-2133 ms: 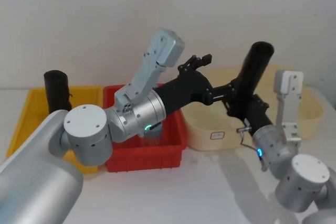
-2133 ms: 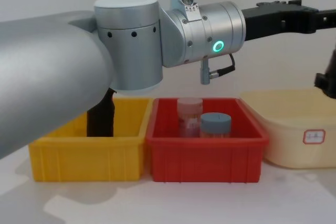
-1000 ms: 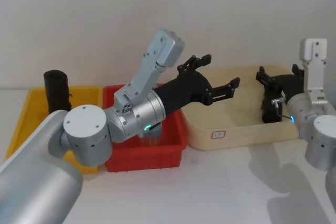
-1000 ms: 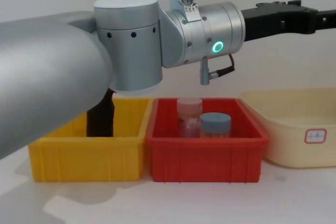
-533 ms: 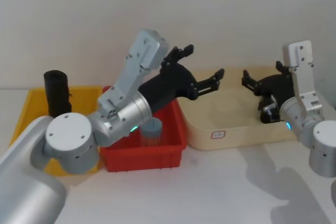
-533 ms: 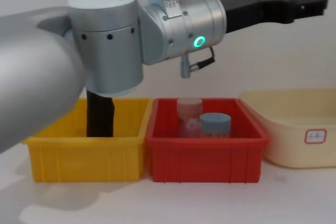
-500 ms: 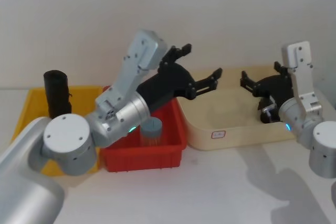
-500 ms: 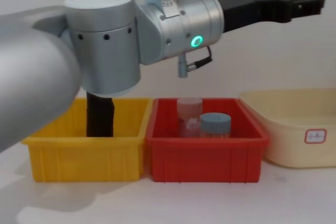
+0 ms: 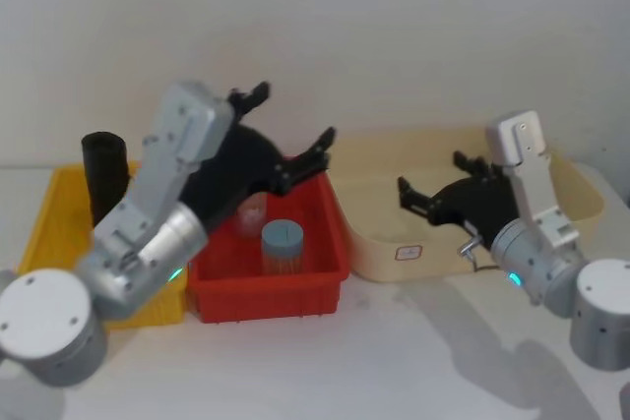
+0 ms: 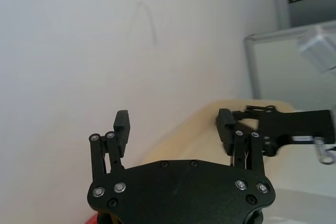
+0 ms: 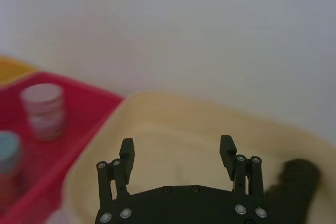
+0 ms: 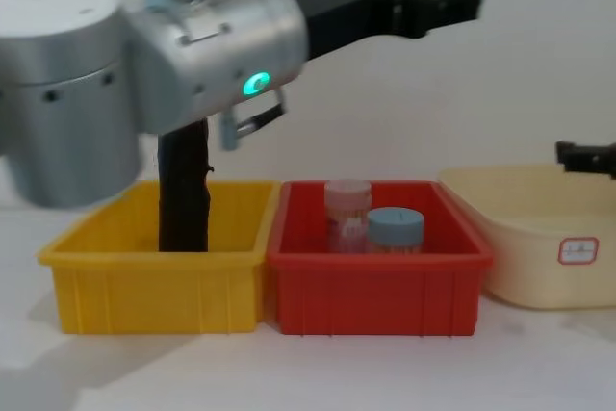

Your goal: Pick up the garbage bag with the one hand and transfer it to the other hand.

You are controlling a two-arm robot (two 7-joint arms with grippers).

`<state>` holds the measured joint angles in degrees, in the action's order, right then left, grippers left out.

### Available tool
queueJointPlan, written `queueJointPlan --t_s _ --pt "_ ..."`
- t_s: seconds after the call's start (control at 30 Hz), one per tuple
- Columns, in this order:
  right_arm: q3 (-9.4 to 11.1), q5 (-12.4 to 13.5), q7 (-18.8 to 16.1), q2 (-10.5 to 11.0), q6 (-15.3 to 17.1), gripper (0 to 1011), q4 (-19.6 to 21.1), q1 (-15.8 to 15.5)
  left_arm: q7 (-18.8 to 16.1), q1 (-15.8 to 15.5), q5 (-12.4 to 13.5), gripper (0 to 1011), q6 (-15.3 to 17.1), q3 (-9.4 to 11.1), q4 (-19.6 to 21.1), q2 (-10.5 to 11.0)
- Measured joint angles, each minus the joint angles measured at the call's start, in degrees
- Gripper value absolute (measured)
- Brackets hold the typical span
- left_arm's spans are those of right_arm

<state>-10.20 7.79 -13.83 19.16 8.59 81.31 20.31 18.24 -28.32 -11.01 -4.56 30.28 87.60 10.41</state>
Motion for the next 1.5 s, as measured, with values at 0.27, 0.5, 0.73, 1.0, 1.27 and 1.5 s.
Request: queueJointPlan --t_s 0.27,0.5,0.73,1.0,1.27,1.5 --pt "-1.6 3.0 -4.5 0.0 2.7 1000 3.9 -3.1 -3.5 6.6 0.8 1001 0.6 -3.1 4.9 3.5" --pt "-3.3 6.0 -8.1 -0.5 5.4 999 6.8 -5.4 -5.2 10.1 1.1 1001 0.5 -4.9 6.7 5.1" --pt "-4.7 8.8 -10.8 -1.3 7.5 1000 9.4 -7.2 -6.1 12.2 1.3 1001 0.3 -5.9 7.7 5.9" --pt "-5.7 10.9 -12.5 -2.2 8.6 1000 11.2 -7.7 -6.7 13.5 1.4 1001 0.2 -6.5 8.3 6.5" --pt "-7.0 11.7 -13.3 -3.0 8.4 1000 12.0 -7.1 -7.0 14.2 1.4 1001 0.1 -6.9 8.7 6.8" --pt "-8.4 10.8 -13.4 -3.3 6.1 1000 11.2 -6.0 -7.2 14.6 1.5 1001 0.1 -7.1 8.8 7.0"
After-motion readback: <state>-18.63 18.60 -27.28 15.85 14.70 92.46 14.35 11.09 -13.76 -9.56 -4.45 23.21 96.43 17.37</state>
